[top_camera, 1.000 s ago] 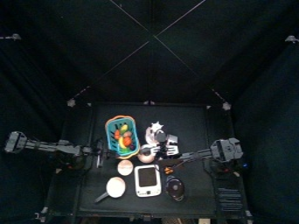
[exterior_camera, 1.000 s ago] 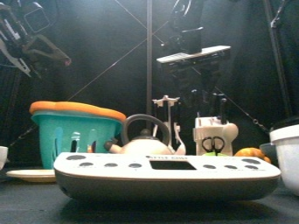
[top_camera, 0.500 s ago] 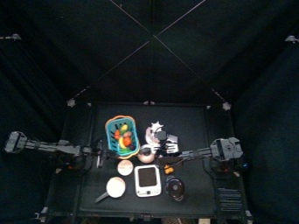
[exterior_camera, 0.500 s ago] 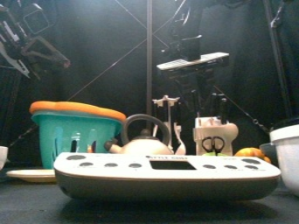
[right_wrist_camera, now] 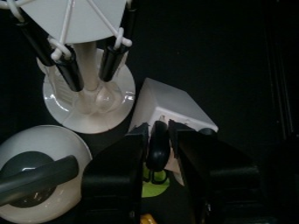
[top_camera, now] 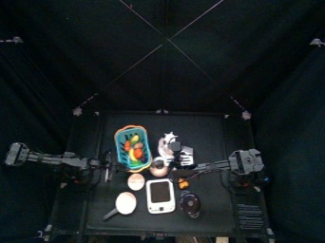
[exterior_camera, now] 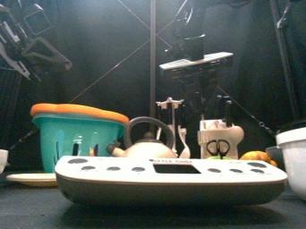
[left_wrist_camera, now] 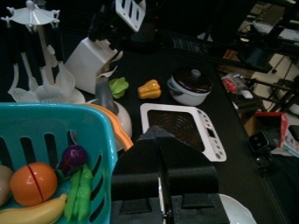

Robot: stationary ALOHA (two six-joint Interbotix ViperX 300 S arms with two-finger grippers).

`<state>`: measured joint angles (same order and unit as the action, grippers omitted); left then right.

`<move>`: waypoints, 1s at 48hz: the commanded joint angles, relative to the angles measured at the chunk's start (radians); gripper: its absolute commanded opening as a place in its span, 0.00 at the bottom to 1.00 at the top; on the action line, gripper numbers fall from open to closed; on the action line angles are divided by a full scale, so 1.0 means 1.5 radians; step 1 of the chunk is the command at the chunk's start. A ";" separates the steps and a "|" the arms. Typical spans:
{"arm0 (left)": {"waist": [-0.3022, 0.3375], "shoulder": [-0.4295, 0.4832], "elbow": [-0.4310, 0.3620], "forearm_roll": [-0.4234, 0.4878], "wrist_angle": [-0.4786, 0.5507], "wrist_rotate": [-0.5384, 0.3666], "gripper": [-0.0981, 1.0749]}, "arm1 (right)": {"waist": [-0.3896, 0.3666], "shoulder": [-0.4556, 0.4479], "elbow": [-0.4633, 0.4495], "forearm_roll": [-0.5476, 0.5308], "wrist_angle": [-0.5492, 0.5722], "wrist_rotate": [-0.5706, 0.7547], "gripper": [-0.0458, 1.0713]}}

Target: Grab large knife

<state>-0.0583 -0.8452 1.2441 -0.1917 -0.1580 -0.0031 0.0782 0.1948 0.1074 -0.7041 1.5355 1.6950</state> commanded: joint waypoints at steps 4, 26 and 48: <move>-0.002 0.002 -0.007 -0.002 -0.003 -0.001 0.06 | -0.003 -0.030 -0.014 -0.005 0.009 0.002 0.58; -0.002 0.001 -0.006 -0.003 -0.003 -0.001 0.06 | -0.003 -0.030 -0.019 -0.009 0.012 -0.002 0.47; -0.002 0.002 -0.007 -0.005 -0.002 -0.001 0.06 | 0.018 -0.078 0.029 -0.018 0.033 -0.014 0.33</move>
<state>-0.0583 -0.8452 1.2487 -0.1963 -0.1580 -0.0031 0.0982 0.1381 0.1457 -0.7210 1.5831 1.6690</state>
